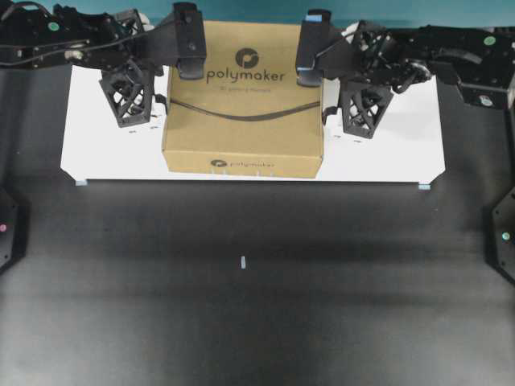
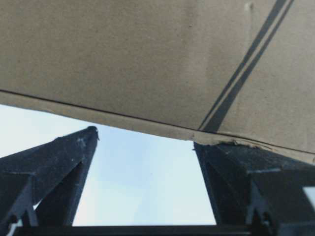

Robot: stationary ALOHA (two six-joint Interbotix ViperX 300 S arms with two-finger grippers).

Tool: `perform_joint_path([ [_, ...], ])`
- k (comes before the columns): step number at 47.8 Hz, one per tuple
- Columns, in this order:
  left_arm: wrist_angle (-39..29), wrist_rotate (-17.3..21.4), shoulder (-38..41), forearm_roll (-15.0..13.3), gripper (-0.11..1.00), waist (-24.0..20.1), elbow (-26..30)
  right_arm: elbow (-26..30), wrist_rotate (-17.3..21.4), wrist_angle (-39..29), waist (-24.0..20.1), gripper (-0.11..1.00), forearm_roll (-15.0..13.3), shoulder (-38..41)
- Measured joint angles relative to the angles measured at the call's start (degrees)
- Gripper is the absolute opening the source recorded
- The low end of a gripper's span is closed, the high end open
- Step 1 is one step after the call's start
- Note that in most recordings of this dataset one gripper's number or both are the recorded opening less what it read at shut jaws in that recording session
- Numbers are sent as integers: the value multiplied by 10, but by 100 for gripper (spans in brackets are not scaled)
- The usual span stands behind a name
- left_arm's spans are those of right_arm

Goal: Place the cardboard box on the stand after clamping it between your arms.
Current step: 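Lower the box onto the stand top with both grippers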

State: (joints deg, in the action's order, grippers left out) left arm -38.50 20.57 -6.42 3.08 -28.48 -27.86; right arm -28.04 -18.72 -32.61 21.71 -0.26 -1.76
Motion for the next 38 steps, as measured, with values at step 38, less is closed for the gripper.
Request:
perform_joint_path([
  [38,16,4,-47,-4,76,-19,-29,-2,-17,-5,17,82,3,-32],
])
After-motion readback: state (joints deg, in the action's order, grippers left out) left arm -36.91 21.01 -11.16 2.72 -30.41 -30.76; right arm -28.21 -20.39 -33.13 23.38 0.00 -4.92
